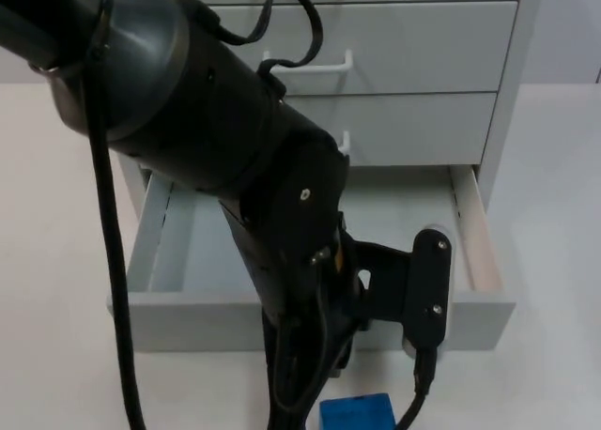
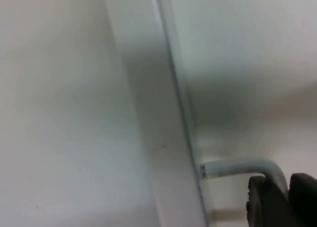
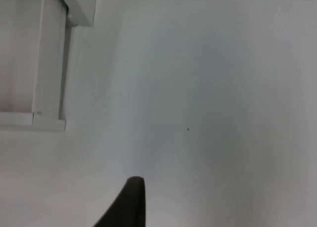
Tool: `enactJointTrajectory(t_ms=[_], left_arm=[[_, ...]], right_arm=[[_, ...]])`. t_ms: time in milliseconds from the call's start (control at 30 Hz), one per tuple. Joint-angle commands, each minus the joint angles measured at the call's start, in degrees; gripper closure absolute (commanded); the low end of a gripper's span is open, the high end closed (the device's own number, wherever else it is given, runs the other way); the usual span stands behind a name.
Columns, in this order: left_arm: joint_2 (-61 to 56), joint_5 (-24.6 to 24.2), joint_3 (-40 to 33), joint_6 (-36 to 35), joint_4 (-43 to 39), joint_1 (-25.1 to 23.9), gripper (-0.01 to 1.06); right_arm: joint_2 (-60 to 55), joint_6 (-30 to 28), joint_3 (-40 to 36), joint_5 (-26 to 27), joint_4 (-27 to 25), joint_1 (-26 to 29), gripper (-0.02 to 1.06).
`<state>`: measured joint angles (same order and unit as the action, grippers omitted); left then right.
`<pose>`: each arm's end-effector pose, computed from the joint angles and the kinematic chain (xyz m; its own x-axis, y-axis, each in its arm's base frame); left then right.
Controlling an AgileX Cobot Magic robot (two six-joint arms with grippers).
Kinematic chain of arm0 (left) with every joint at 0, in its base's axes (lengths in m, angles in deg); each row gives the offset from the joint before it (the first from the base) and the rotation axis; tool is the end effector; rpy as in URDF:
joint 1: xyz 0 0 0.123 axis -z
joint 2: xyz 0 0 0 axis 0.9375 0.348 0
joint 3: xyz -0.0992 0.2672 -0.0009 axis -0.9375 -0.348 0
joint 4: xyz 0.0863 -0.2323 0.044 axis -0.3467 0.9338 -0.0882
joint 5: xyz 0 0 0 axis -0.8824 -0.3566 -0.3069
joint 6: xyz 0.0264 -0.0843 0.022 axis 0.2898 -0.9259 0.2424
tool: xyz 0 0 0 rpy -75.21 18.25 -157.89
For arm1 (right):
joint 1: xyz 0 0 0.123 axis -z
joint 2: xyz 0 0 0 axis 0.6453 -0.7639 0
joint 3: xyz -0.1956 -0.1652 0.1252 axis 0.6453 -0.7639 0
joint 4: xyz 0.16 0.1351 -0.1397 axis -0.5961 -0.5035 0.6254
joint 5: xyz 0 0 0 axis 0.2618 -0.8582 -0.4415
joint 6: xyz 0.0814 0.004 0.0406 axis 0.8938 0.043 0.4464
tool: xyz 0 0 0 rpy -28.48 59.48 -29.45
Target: Open the drawer with the left hand, place the block into the drawer with the right hand, then close the drawer with the left hand.
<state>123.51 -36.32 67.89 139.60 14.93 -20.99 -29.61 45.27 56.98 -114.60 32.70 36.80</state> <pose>0.2346 -0.2632 0.0926 0.2031 0.9725 -0.1138 0.9657 -0.1798 0.1874 0.1452 0.0104 0.2589 -0.7871 -0.0233 -0.6164 -0.0530 0.9981 0.0301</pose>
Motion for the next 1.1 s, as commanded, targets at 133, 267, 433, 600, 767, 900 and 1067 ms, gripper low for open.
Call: enactJointTrajectory(t_ms=[133,267,433,600,767,900,1067], left_arm=[[0.93,-1.45,-0.96,0.07,0.99,1.24,0.45],[-0.98,-2.25,-0.86,-0.31,0.73,1.24,0.25],[-4.34,-0.24,-0.86,-1.19,0.6,1.24,0.25],[-8.34,0.74,-0.86,-1.46,0.44,1.24,0.25],[-12.98,0.25,-0.86,-5.27,-1.39,1.24,0.25],[-16.76,-1.12,-0.86,-10.18,-4.09,1.24,0.25],[-20.99,-5.4,-0.86,-14.47,-4.67,1.24,0.25]], right_arm=[[0.14,-0.66,0.37,-0.05,-0.07,0.3,-0.01],[0.14,-0.44,0.37,-0.05,-0.23,0.3,-0.01],[0.14,-0.44,0.37,-0.05,-0.46,0.3,-0.01],[0.14,-0.44,0.37,-0.18,-1.59,0.3,-0.01],[0.14,-0.44,0.37,-0.28,-1.85,0.3,-0.01],[0.14,-0.44,0.37,-0.28,-1.85,0.3,-0.01],[0.14,-0.44,0.37,-0.28,-1.85,0.3,-0.01]])
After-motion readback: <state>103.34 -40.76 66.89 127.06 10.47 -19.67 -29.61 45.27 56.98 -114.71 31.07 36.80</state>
